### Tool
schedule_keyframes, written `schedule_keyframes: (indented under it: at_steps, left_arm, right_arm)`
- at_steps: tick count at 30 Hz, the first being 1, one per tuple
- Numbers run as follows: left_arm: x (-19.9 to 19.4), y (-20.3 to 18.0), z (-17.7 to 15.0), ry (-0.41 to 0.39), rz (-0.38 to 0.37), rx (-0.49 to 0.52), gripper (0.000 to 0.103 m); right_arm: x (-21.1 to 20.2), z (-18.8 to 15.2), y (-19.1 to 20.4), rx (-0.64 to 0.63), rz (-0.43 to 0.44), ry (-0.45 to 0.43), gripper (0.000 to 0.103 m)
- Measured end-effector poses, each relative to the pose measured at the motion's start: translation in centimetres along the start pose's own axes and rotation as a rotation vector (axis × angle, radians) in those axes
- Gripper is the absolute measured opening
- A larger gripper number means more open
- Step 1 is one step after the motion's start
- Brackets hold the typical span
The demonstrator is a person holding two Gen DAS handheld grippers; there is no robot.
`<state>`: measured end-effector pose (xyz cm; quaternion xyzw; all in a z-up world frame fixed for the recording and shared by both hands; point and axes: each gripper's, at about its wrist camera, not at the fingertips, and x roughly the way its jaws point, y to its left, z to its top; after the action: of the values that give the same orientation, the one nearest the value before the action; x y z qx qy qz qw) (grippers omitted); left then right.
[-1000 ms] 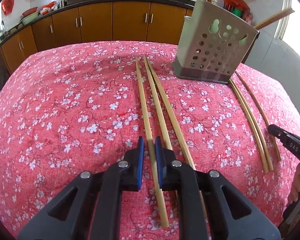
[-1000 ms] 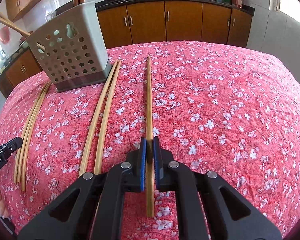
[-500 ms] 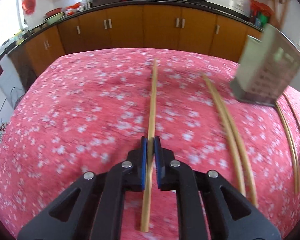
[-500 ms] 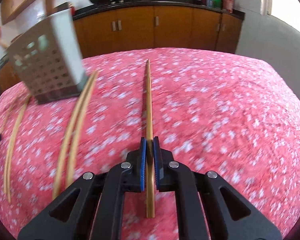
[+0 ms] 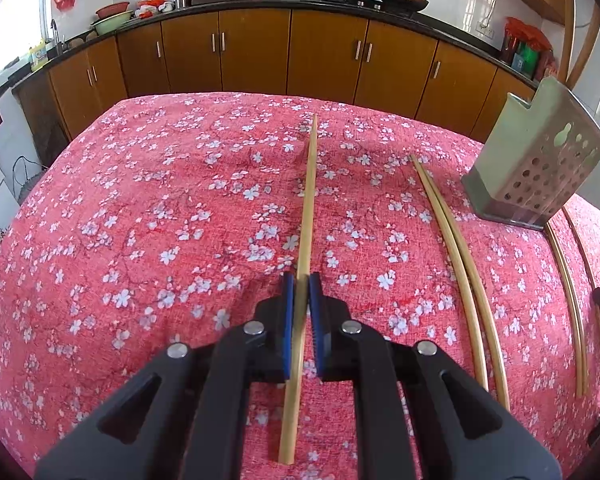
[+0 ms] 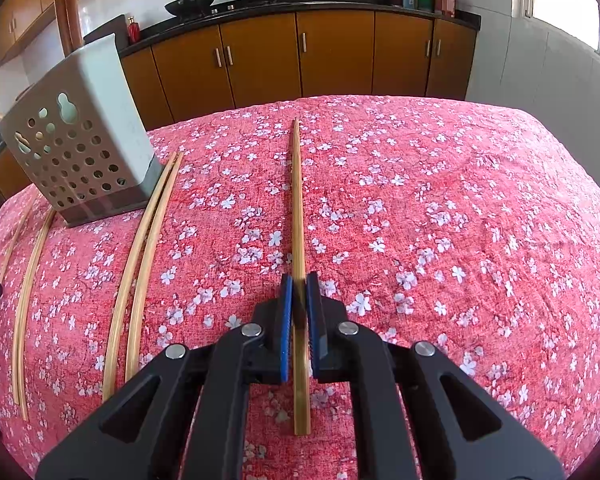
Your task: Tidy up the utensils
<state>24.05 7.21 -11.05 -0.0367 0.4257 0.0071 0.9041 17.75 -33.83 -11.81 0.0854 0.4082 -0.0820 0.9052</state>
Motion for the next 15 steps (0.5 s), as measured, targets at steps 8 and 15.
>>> schedule_keyframes:
  at_steps: [8, 15]
  left_arm:
    - [-0.02, 0.02, -0.05, 0.0, 0.001, 0.001, 0.012]
    - [0.05, 0.01, -0.11, 0.0, 0.0, 0.0, 0.012]
  right_arm:
    - [-0.02, -0.02, 0.2, -0.003, -0.004, 0.0, 0.008]
    - [-0.07, -0.07, 0.28, -0.004, -0.005, 0.0, 0.008]
